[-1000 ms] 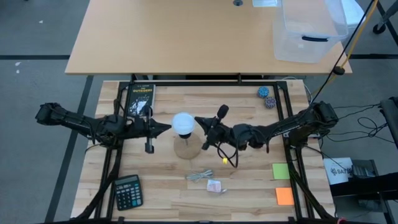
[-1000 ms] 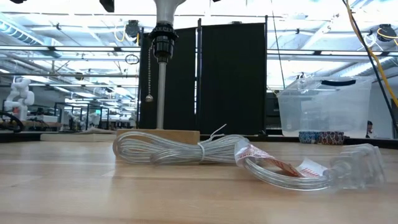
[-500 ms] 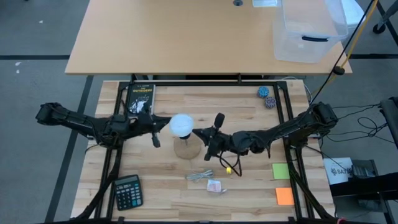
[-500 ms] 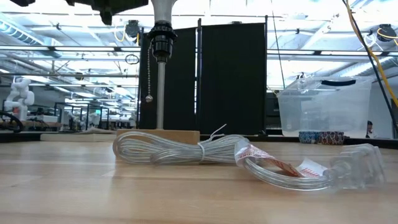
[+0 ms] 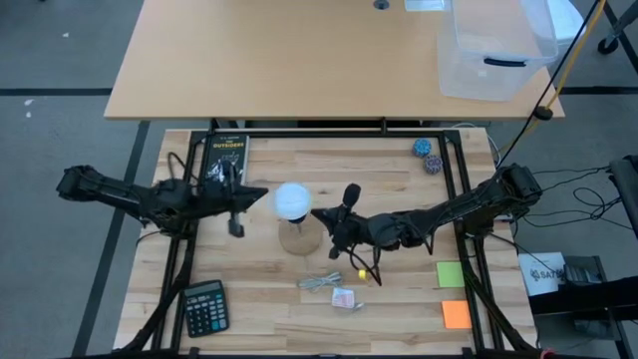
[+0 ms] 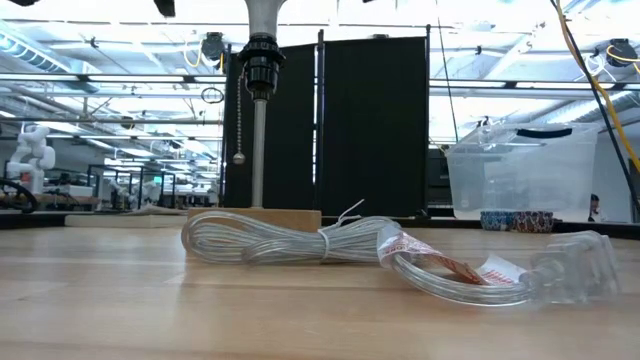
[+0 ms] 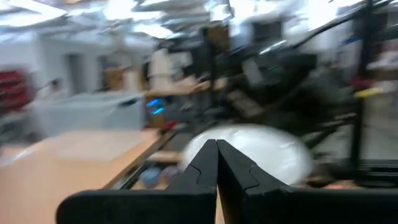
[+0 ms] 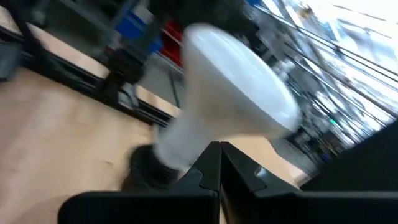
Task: Screw lightbulb
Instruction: Insert the lightbulb into the lamp socket
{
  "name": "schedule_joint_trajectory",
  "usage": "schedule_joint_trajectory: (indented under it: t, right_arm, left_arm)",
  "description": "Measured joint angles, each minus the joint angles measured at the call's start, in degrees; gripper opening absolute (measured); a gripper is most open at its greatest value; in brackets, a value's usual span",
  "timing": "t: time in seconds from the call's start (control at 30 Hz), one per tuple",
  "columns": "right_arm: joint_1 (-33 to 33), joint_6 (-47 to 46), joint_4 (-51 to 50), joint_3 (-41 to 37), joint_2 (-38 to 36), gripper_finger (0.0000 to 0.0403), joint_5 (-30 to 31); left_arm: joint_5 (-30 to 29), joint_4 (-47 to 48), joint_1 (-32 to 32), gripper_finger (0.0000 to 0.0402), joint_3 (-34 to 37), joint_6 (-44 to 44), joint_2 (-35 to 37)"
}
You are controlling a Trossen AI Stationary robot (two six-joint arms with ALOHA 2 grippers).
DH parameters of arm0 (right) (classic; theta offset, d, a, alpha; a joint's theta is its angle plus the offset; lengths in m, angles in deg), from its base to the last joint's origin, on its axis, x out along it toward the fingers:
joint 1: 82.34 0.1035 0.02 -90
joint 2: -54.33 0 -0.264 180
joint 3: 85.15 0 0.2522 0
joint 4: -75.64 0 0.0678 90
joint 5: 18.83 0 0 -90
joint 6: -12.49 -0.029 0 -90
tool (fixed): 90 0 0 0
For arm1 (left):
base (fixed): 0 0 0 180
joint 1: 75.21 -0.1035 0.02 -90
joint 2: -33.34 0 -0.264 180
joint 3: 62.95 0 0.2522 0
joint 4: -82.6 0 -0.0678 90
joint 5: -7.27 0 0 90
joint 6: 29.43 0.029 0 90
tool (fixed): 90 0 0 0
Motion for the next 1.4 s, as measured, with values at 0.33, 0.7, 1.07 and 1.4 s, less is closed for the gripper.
schedule_joint_trajectory:
  t: [0.33,0.7,1.07,1.4]
  right_arm:
    - [-4.82,-1.36,4.77,0.02,-0.04,0.0000,1.96]
    - [-5.38,-0.52,8.99,0.07,-0.09,0.0000,-2.41]
    - [-4.26,-1.54,8.56,0.07,-0.24,0.0000,-1.70]
    - [-2.15,-2.36,5.04,0.20,-0.27,0.0000,-4.55]
  left_arm:
    - [7.66,1.95,3.40,0.0000,0.00,-0.25,-1.53]
    - [4.52,4.09,0.89,0.0000,-0.02,-1.23,-2.78]
    - [3.27,6.22,-2.01,0.0000,-0.04,-2.40,-2.76]
    - [-3.00,6.96,-4.34,0.0000,-0.04,-4.06,-2.84]
